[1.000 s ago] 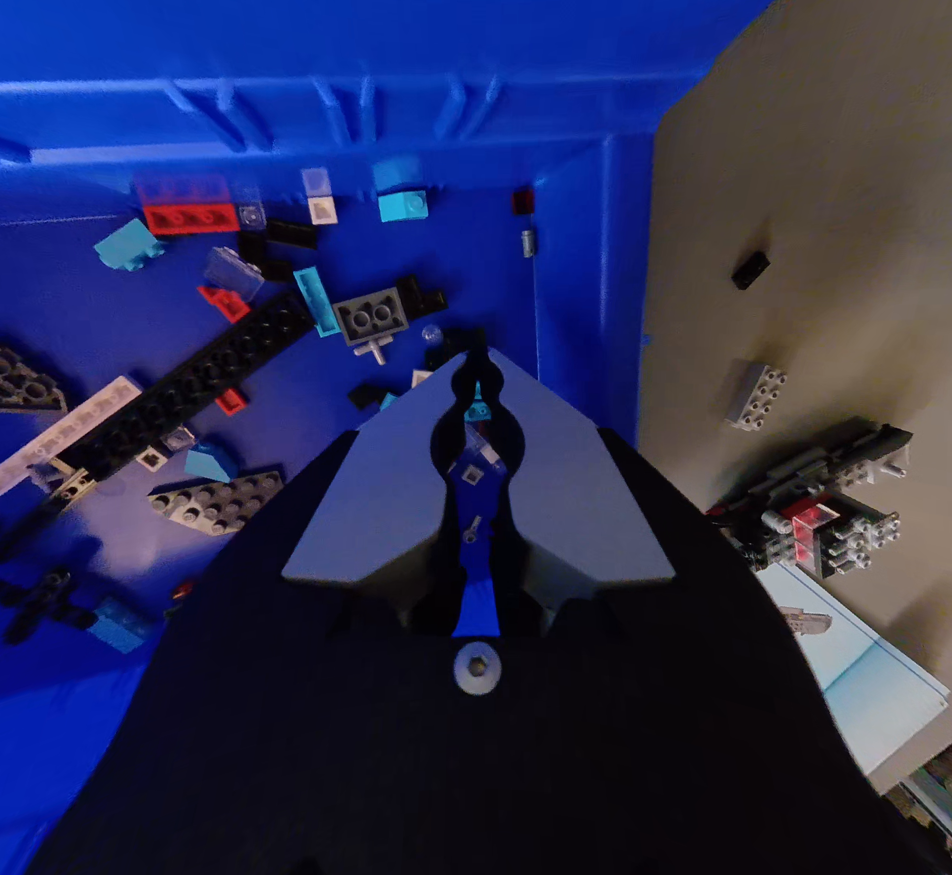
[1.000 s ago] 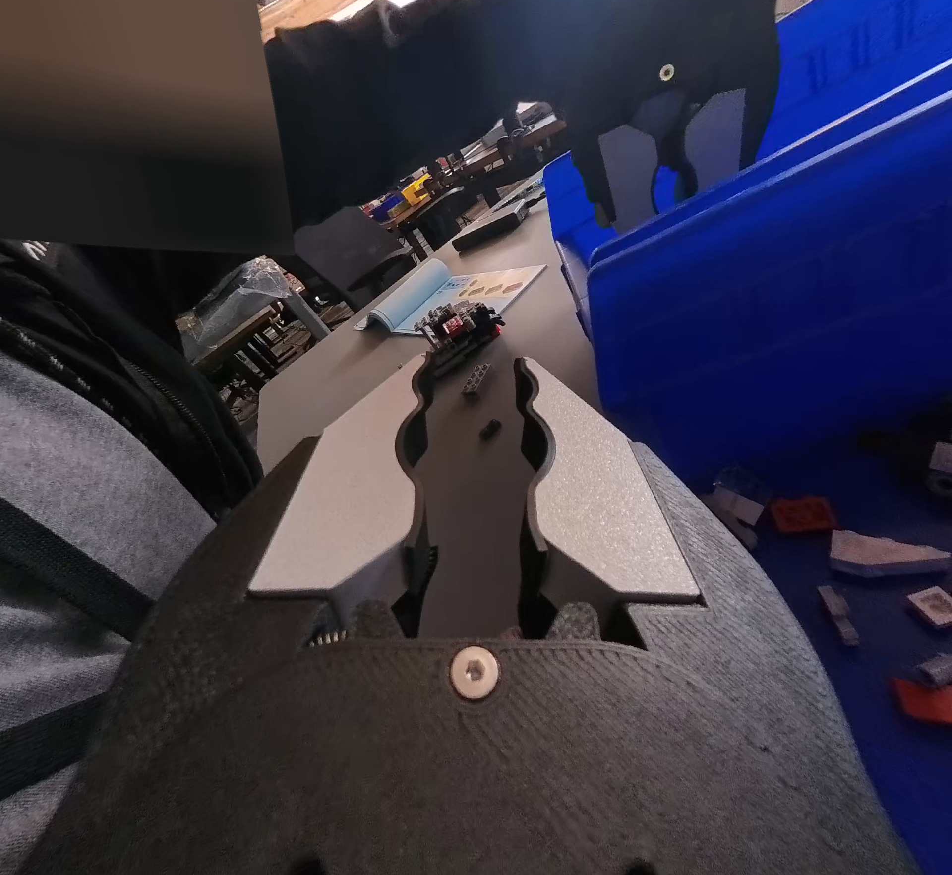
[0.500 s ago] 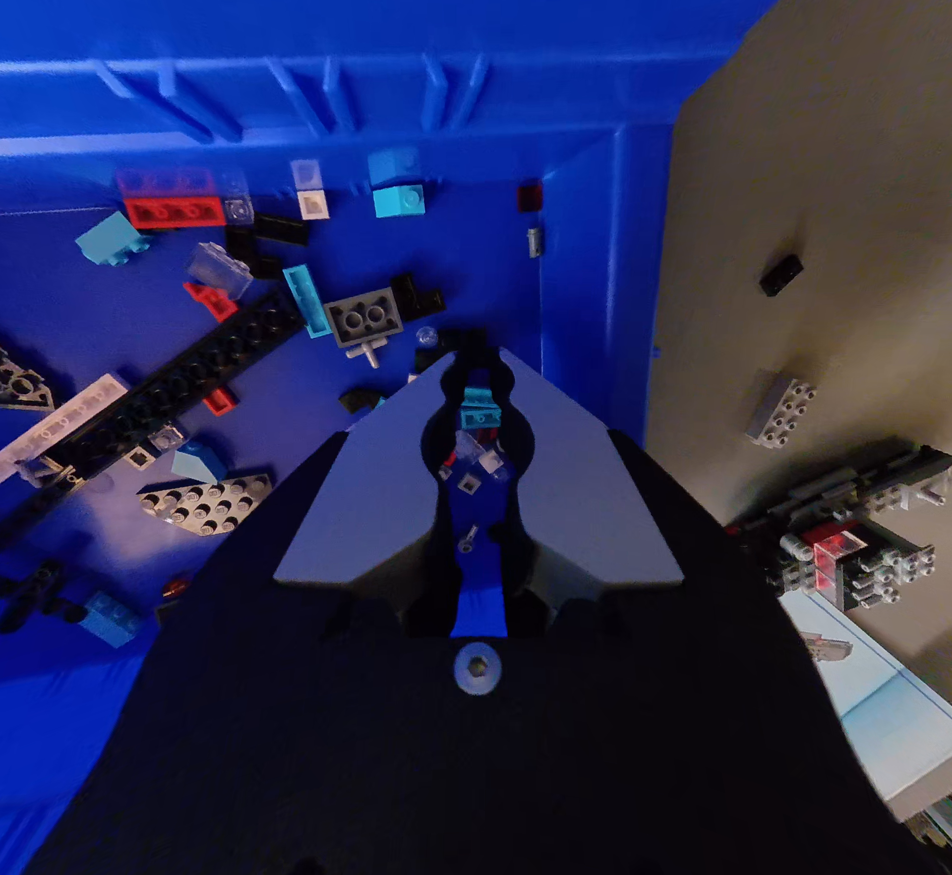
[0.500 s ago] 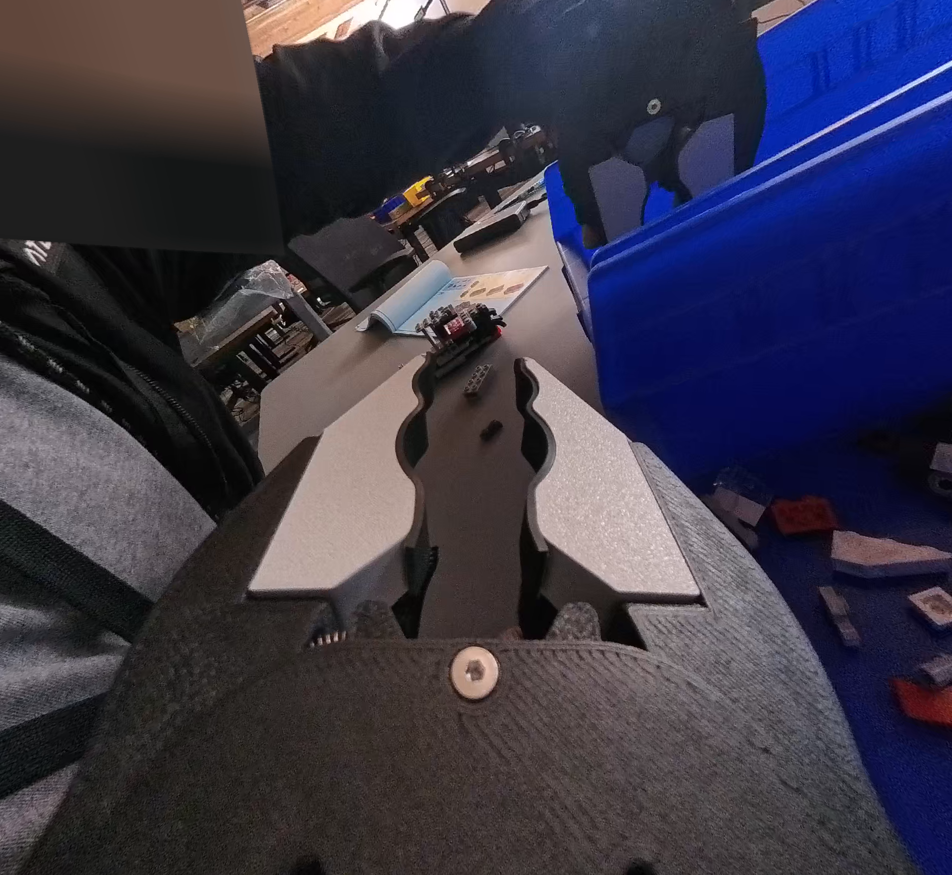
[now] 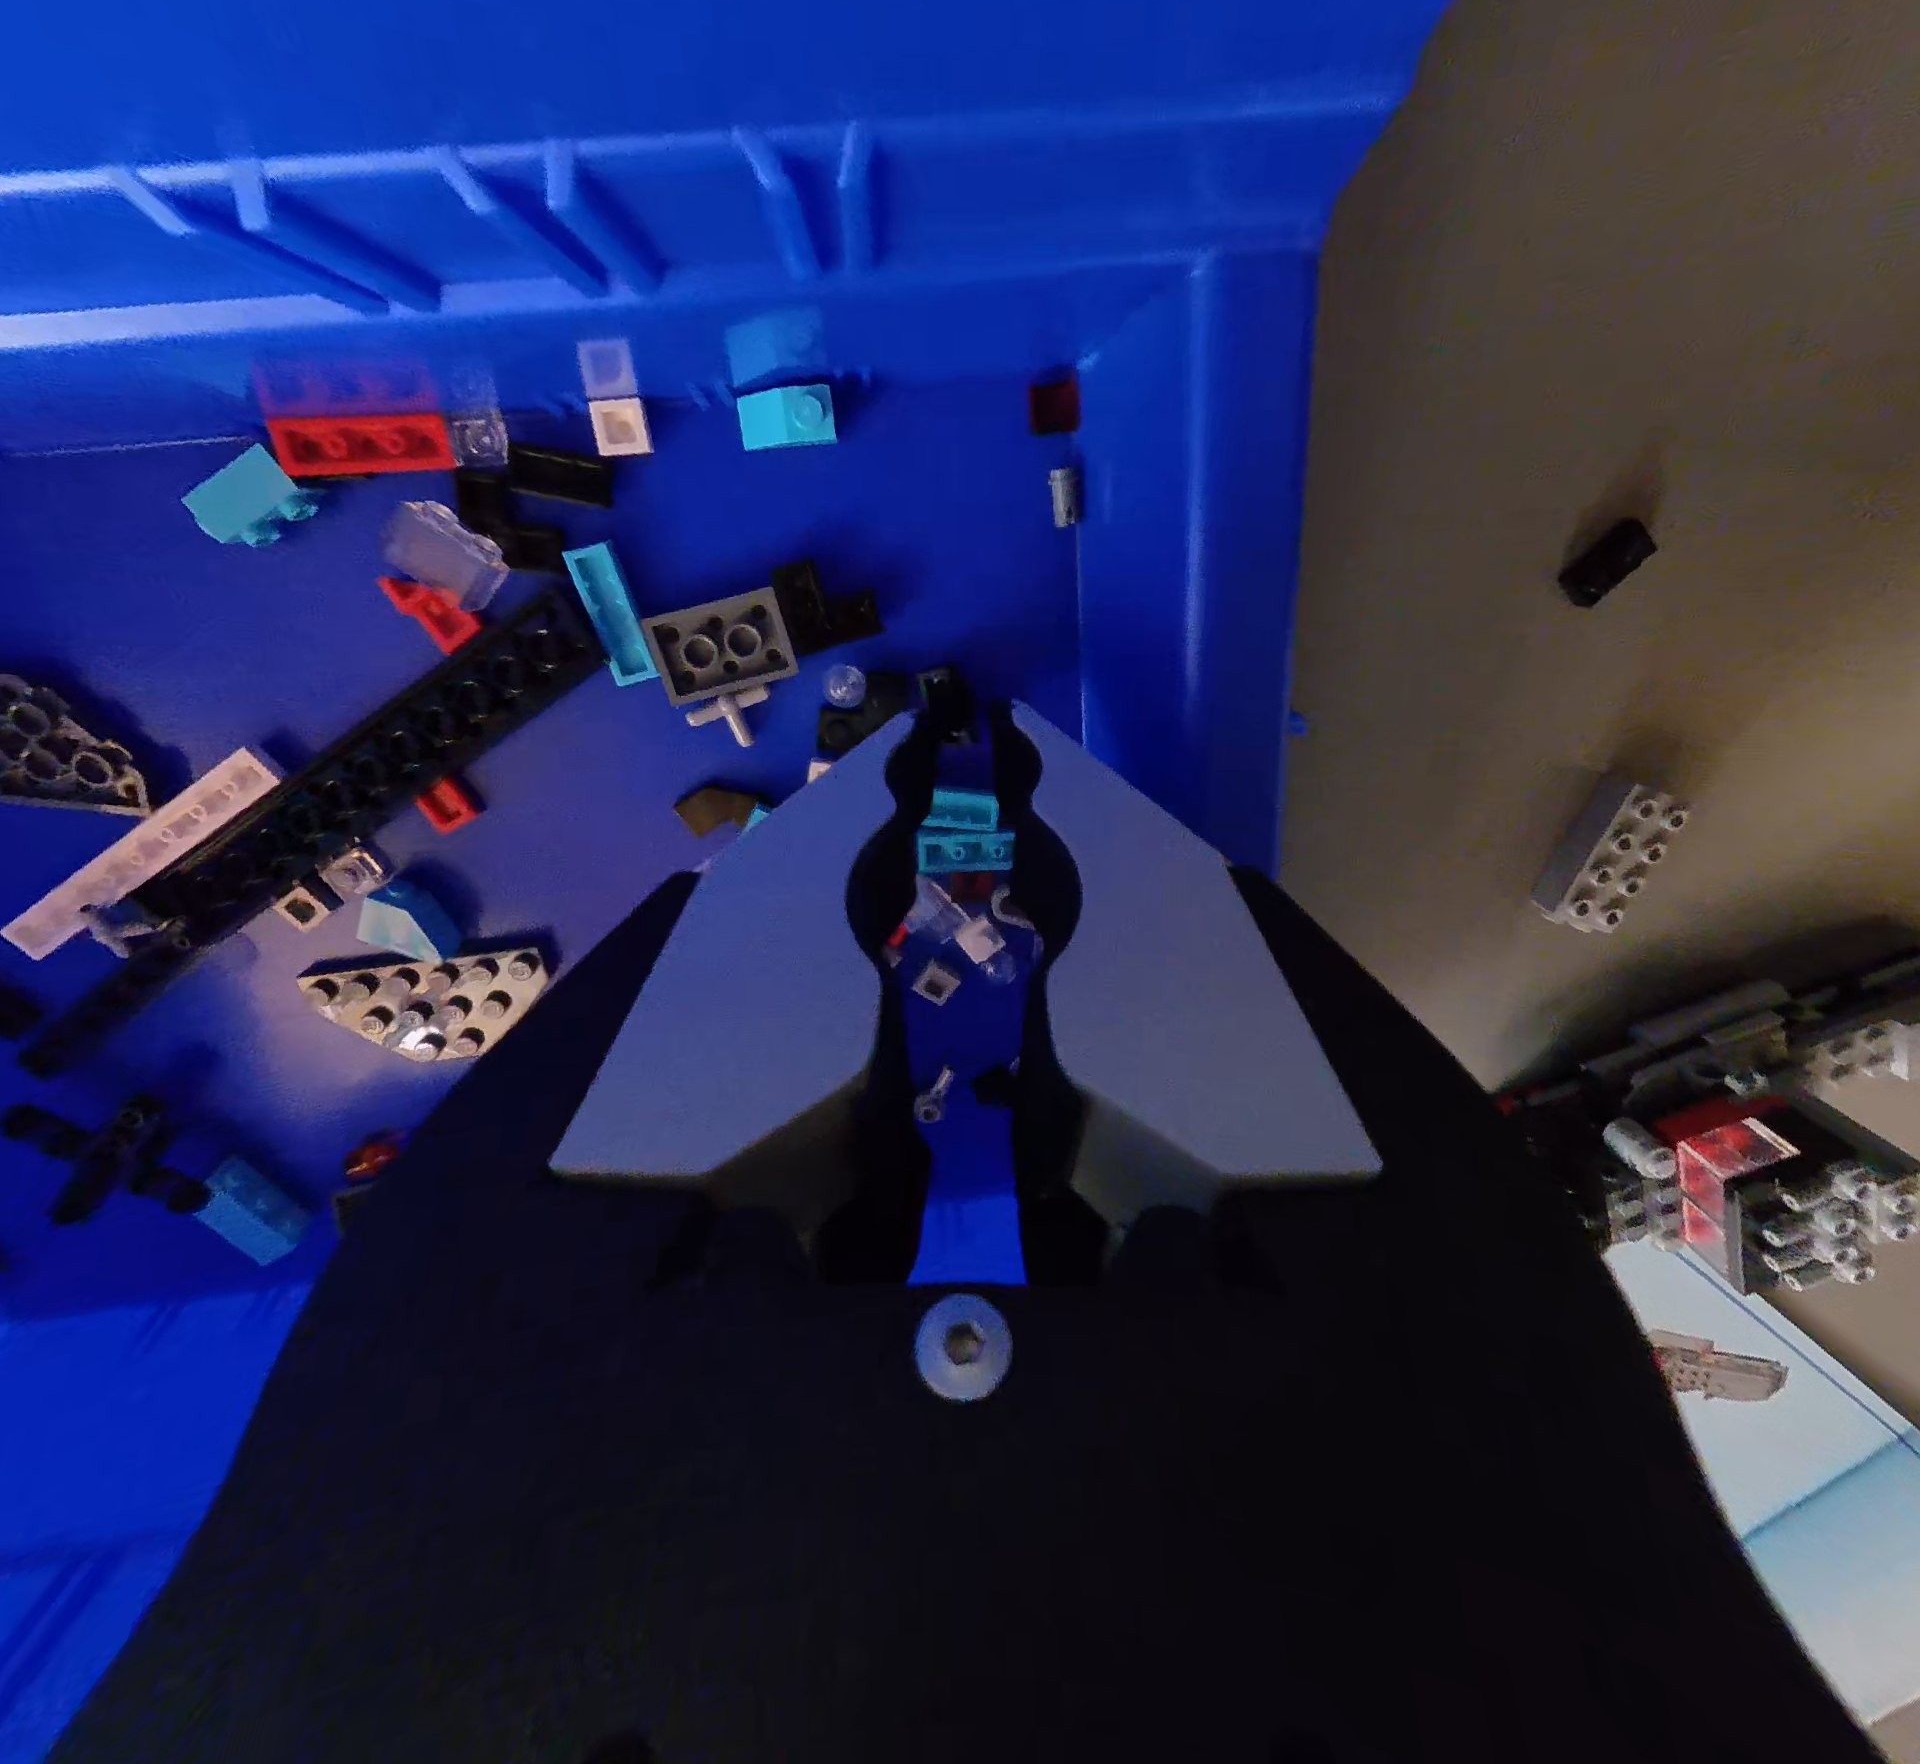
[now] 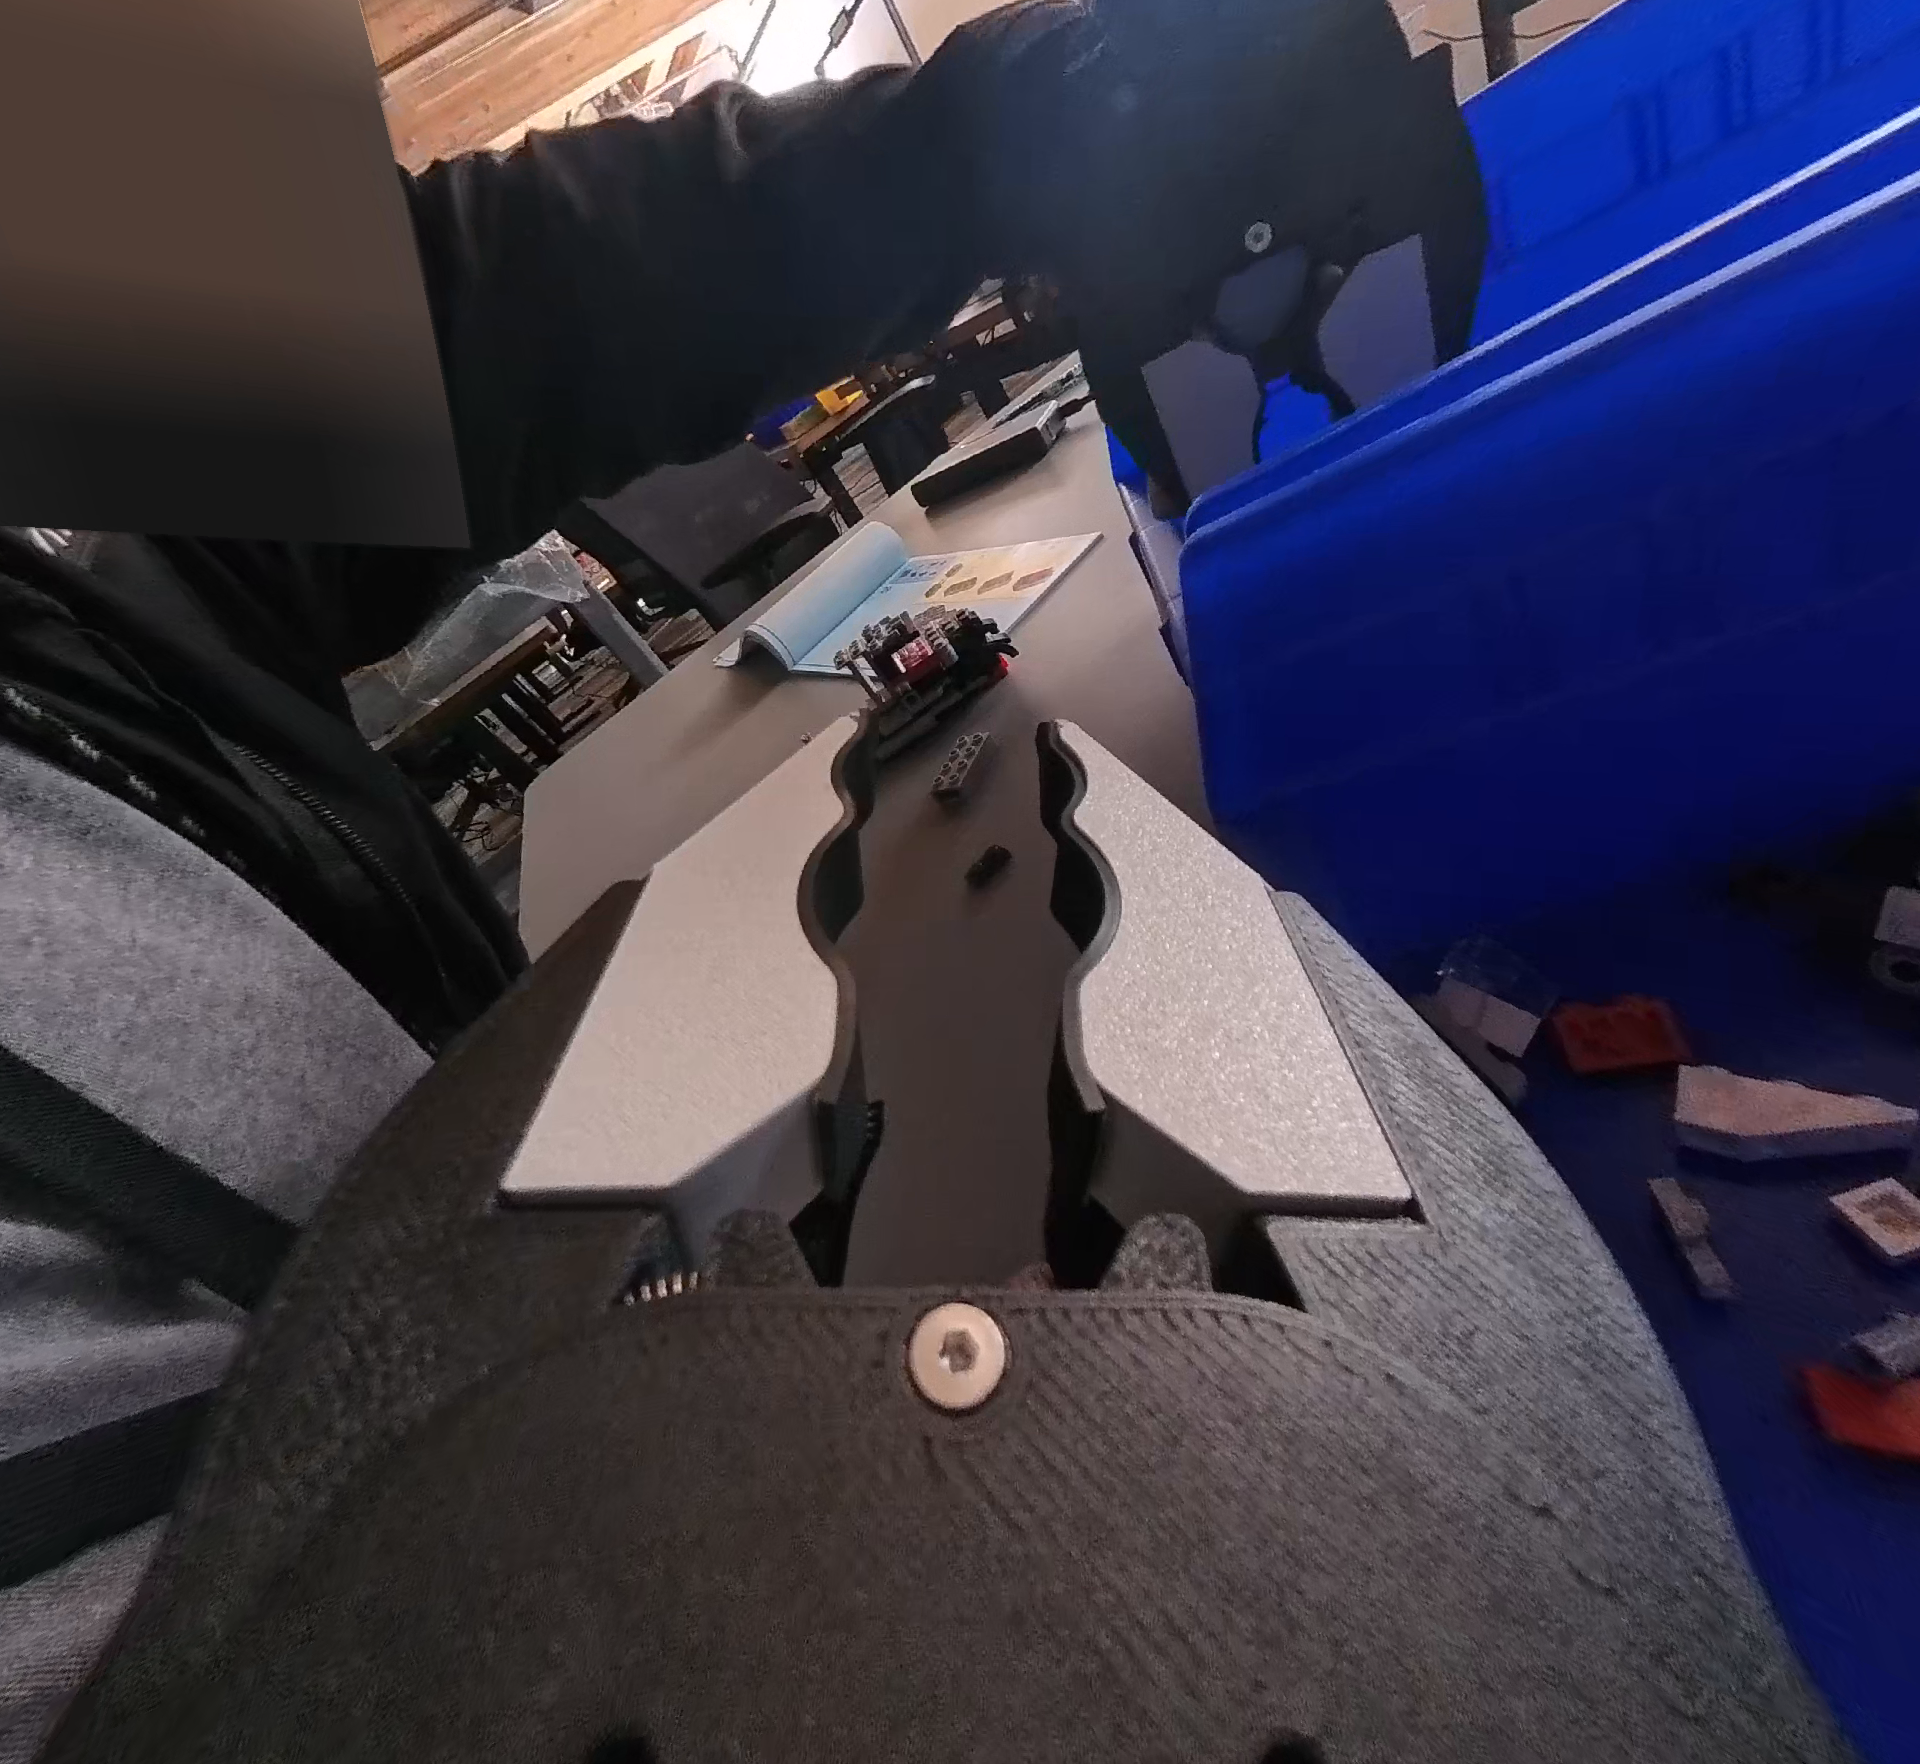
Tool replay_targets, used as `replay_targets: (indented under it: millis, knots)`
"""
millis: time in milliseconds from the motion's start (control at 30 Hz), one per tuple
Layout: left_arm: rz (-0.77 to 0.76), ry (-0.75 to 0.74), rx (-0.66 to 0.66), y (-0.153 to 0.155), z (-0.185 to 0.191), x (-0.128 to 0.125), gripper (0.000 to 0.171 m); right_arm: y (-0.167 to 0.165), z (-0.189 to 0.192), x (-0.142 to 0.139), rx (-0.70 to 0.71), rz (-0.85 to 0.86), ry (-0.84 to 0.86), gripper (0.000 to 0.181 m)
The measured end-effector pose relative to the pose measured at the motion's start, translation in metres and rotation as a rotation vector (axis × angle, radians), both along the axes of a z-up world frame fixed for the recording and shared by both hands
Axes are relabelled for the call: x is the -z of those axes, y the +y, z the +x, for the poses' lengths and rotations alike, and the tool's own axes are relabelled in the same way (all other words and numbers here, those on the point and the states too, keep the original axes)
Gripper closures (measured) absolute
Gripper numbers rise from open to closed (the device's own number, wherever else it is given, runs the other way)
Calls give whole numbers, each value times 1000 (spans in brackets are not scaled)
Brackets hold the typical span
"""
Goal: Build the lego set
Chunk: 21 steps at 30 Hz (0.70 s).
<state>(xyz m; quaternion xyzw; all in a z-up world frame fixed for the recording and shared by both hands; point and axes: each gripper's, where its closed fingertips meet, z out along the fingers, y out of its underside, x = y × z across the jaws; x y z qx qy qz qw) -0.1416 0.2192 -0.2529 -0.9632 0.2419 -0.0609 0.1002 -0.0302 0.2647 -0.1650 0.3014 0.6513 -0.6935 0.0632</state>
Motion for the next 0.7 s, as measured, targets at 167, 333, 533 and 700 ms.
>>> replay_targets:
  millis: [167,333,533,700]
  knots:
    - [9,40,-20,1,-4,4,165,0,0,0,1,0,-1,149]
    - [60,42,-97,5,-4,-7,166,-1,0,1,-1,3,-2,149]
    - [349,-1,-432,6,11,-78,166,0,2,-2,-3,-5,20,148]
    - [671,-171,-903,-34,62,-118,166,-10,7,-3,-9,38,74,146]
